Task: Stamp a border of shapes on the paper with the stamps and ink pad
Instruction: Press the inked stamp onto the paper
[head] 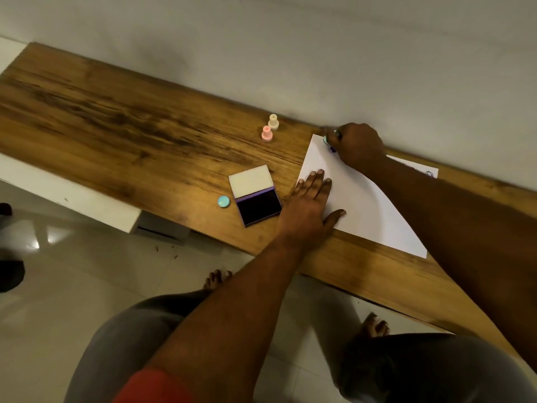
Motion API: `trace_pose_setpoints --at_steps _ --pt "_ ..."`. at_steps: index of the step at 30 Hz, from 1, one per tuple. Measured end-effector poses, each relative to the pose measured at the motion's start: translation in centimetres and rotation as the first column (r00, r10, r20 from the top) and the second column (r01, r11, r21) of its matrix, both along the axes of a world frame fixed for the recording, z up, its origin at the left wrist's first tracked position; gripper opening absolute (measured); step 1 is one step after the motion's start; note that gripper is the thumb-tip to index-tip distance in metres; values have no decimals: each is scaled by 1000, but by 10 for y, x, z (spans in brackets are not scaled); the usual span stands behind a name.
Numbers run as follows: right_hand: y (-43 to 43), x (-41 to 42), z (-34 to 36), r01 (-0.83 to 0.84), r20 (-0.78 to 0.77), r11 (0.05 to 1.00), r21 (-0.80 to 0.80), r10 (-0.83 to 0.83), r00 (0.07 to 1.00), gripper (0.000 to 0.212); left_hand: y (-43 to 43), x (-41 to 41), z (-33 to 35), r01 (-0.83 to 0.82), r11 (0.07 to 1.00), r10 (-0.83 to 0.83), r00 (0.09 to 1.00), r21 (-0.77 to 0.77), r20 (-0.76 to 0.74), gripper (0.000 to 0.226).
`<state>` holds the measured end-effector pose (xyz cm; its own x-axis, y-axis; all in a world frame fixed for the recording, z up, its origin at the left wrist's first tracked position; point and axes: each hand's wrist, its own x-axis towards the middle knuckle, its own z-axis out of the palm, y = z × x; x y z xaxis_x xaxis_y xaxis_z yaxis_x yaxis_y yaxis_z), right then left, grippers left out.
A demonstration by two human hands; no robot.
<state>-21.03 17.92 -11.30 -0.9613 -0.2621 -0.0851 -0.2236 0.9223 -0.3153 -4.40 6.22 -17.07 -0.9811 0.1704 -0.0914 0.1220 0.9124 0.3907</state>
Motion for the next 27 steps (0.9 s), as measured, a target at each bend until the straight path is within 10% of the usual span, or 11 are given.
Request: trace_pose_setpoints --at_steps 6,11,17,27 --pt "-12 -9 37 -98 -257 980 176 142 956 59 0 1 -2 -1 1000 1 1000 4 -13 83" --pt "-31 -13 76 24 -687 997 74 33 726 57 -1 0 -4 1 1000 -1 1000 0 -14 85" --pt "-33 19 -6 -32 -165 941 337 93 982 49 1 -3 -5 13 1000 -14 1000 -19 -20 86" --pt "-26 11 -2 12 -114 975 221 13 993 58 6 0 -2 -15 1000 15 1000 14 -8 85"
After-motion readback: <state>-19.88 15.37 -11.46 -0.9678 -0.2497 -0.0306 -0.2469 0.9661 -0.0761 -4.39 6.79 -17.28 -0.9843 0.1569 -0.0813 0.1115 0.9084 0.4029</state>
